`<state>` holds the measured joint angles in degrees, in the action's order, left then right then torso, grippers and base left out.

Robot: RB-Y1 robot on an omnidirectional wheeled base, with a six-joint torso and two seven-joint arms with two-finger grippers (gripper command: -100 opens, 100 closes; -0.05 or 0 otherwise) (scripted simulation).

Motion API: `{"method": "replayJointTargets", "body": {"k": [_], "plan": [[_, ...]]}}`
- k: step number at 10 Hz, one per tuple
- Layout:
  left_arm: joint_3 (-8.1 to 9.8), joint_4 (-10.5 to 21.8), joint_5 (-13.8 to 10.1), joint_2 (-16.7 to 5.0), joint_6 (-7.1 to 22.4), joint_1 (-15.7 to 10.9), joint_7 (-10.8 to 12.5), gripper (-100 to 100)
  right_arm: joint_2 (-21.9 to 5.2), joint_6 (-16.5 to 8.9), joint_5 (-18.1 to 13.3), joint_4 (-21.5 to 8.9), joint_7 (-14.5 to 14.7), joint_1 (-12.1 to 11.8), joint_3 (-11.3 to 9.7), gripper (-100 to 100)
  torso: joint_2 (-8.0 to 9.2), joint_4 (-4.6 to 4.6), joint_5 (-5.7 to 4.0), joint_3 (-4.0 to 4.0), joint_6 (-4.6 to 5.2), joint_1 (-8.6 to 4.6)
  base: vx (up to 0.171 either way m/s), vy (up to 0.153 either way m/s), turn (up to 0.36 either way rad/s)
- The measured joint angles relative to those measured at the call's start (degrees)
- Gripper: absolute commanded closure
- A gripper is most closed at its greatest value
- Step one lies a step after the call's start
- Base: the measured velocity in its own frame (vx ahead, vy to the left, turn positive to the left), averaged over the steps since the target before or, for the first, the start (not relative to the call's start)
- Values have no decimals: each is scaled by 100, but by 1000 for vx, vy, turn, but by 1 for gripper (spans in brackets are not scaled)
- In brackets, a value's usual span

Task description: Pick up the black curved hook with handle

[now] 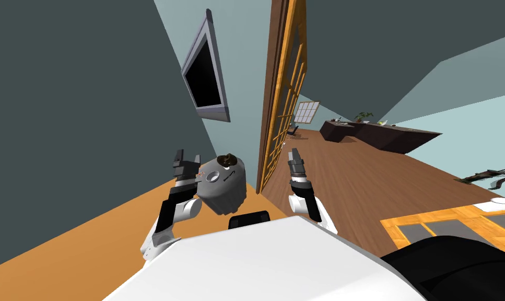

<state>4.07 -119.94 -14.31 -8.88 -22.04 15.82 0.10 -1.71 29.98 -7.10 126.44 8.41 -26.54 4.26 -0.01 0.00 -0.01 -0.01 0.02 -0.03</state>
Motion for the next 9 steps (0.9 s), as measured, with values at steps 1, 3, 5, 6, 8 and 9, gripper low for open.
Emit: {"method": "replayJointTargets", "body": {"k": [1, 3, 5, 6, 8, 9], "plan": [[41, 120, -67, -23, 127, -101, 25, -100, 0, 0, 0, 0, 0, -1, 1, 0, 0, 0, 1, 0, -4, 2, -3, -5, -100], [99, 409, -191, -20, 364, -363, 47, -100, 0, 0, 0, 0, 0, -1, 1, 0, 0, 0, 1, 0, -4, 2, -2, -2, -82], [139, 691, -304, 0, 554, -552, 65, -100, 0, 0, 0, 0, 0, -1, 1, 0, 0, 0, 1, 0, -4, 3, -2, -1, -78], [210, 858, -405, -36, 691, -672, 109, -100, 0, 0, 0, 0, 0, 0, 0, 0, 0, 0, 1, 0, -2, 4, -4, 1, -180], [321, 1167, -585, -68, 962, -893, 208, -100, 0, 0, 0, 0, 0, -1, 1, 0, 0, 0, 1, 0, -4, 5, -3, 4, -99], [355, 1384, -643, -22, 1089, -1055, 219, -100, 0, 0, 0, 0, 0, 0, 0, 0, -1, 0, 1, 0, -2, 4, -2, 4, -62]]}}
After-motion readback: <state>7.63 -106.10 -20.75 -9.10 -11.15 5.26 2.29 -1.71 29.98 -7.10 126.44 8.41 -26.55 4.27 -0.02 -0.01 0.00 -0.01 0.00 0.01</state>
